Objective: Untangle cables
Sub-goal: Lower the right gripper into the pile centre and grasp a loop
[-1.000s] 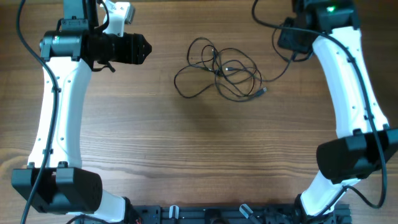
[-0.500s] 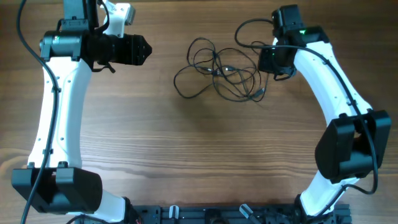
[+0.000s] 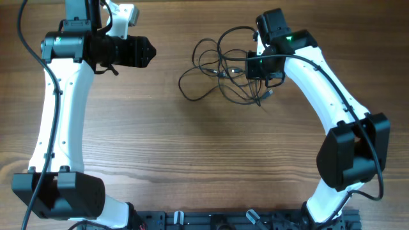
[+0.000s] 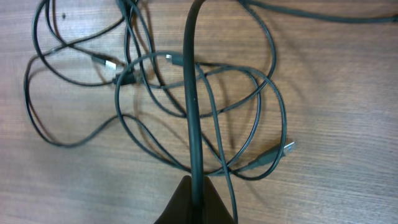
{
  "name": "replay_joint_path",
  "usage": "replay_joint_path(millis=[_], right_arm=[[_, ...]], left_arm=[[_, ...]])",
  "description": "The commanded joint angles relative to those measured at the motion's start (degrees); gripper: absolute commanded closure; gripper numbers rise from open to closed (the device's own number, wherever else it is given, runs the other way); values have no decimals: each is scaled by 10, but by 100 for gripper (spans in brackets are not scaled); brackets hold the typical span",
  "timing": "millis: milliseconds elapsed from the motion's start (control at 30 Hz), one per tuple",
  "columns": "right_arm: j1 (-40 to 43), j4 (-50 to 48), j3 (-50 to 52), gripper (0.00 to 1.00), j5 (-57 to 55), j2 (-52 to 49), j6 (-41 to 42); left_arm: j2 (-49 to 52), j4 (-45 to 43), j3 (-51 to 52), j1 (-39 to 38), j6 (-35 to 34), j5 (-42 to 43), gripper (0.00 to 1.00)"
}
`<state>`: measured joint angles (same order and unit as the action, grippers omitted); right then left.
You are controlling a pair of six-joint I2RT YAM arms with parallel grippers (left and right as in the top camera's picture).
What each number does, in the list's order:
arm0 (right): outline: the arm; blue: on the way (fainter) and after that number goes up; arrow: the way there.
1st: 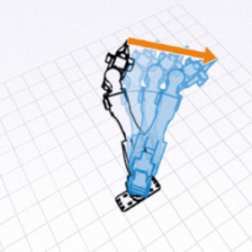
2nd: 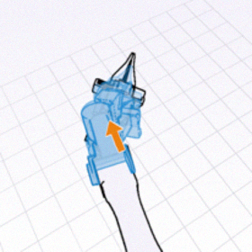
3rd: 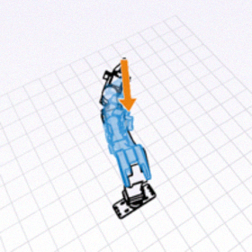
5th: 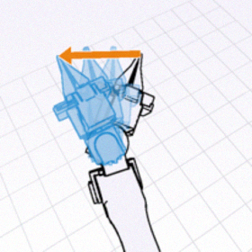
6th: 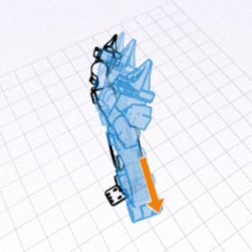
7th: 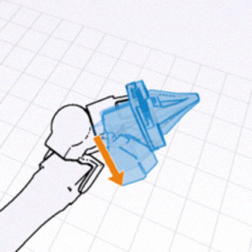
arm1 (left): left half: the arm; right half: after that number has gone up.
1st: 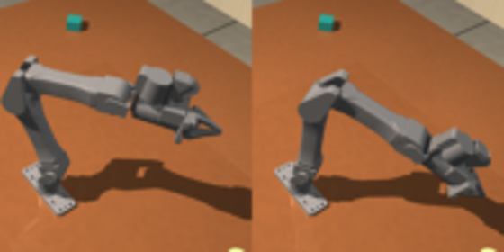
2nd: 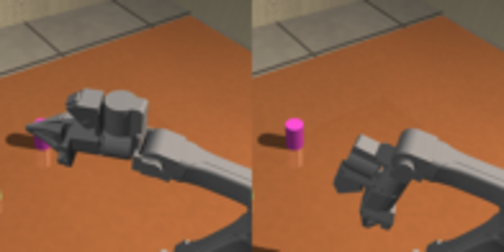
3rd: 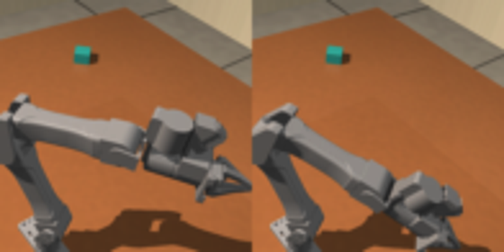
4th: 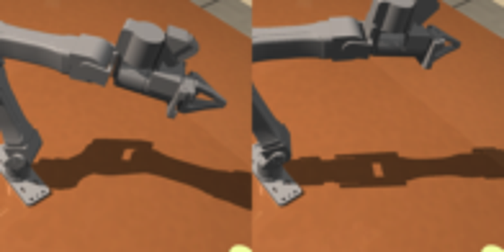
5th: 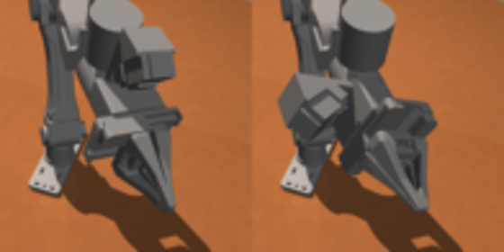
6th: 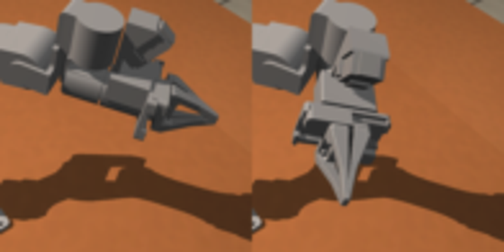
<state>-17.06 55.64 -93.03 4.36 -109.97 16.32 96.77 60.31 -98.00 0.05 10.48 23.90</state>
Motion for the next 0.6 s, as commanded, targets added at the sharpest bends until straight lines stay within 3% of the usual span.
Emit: replay_joint_path(millis=[0, 433, 567], right_arm=[[0, 10, 5, 96, 44, -50, -39], [-2, -39, 5, 92, 45, -106, -28], [-2, -50, 5, 89, -11, -106, -11]], left_arm=[[5, 2, -5, 0, 13, 7, 34], [5, 2, -5, 0, 13, 7, 34], [5, 2, -5, 0, 13, 7, 34]])
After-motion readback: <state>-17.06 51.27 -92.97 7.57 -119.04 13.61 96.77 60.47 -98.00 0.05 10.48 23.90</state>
